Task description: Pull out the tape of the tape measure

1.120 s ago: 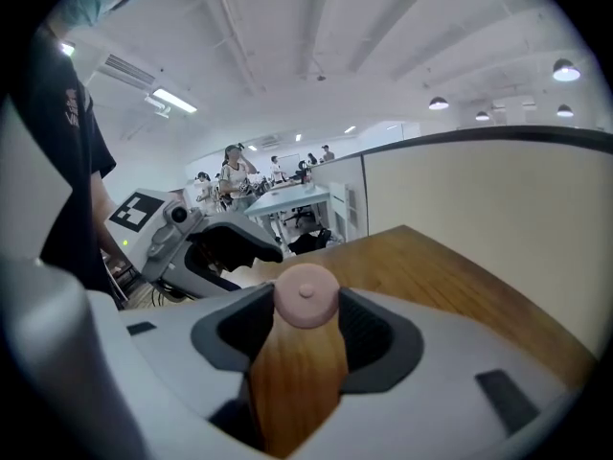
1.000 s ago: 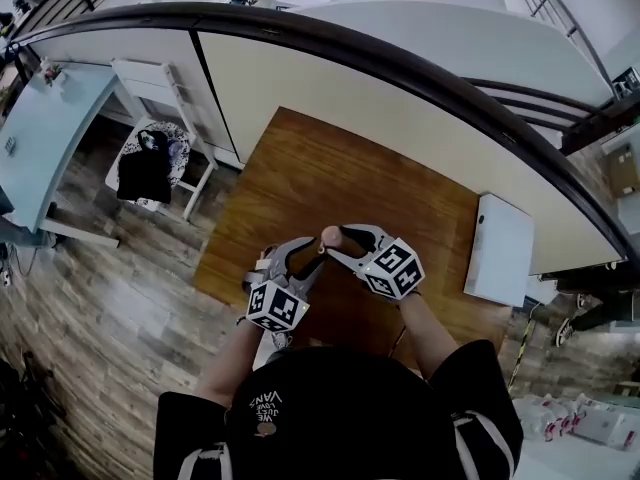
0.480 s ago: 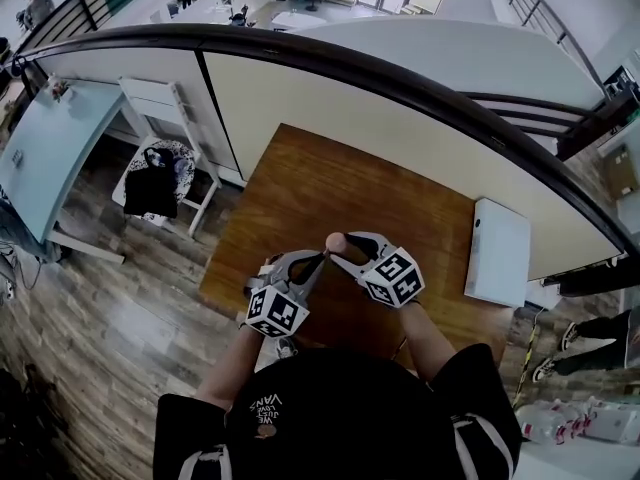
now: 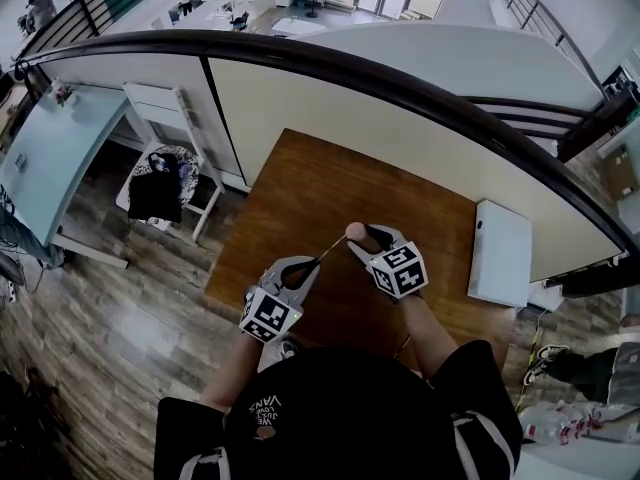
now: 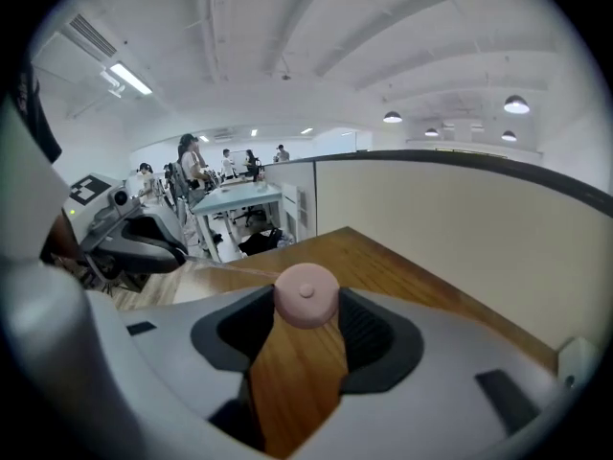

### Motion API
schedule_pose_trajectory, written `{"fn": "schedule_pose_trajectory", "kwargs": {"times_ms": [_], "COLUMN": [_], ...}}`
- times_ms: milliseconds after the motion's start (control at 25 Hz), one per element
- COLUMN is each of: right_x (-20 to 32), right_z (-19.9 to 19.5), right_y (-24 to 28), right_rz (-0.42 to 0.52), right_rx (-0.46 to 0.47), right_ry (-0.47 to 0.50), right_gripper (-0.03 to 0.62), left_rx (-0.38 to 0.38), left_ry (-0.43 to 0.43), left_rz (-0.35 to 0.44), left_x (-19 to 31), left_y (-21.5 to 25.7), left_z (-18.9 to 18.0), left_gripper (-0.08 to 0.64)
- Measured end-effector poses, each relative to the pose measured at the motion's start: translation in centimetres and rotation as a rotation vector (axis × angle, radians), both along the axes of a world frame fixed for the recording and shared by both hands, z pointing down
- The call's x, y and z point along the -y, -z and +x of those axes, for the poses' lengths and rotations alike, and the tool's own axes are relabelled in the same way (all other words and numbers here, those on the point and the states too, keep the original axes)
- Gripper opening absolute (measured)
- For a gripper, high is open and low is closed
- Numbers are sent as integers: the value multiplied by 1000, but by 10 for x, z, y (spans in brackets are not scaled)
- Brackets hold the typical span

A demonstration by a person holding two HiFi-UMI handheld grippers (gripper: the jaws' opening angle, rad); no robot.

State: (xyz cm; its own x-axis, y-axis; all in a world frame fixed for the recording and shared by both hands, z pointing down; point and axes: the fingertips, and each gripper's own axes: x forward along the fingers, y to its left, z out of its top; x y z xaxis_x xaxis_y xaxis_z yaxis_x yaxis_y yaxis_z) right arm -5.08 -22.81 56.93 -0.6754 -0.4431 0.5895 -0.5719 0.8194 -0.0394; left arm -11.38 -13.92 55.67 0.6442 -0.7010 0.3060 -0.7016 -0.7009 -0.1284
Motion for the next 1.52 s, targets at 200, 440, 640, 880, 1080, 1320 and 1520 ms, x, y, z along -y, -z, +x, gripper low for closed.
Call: {"fn": "schedule_pose_trajectory", "kwargs": {"times_ms": [200, 440, 640, 880, 1080, 1320, 1520], "right_x": [10, 28, 41, 34, 24, 17, 19], "right_z": [10, 39, 73, 94, 104, 123, 146], "right_y": [-16, -31, -41, -57, -69, -80, -89], "right_rz": [-10, -43, -61, -104, -145, -178, -200], "right_rx": [-68, -111, -143, -154, -132, -104, -87], "right_ry": [-41, -148, -257, -299, -317, -339, -383], "right_gripper": [216, 216, 216, 216, 216, 216, 216], "left_rx": [-28, -32, -38, -49, -56, -32, -15], "left_ry": [7, 22, 40, 83, 138, 101, 62], "left_rz": [-18, -44, -74, -105, -154, -191, -237], "left_x": [-5, -17, -24, -11, 13, 38, 57], "left_y": [2, -4, -12, -23, -39, -55, -71], "left_z": [-10, -21, -30, -29, -30, 3, 34], "left_gripper": [14, 14, 14, 15, 15, 15, 15]}}
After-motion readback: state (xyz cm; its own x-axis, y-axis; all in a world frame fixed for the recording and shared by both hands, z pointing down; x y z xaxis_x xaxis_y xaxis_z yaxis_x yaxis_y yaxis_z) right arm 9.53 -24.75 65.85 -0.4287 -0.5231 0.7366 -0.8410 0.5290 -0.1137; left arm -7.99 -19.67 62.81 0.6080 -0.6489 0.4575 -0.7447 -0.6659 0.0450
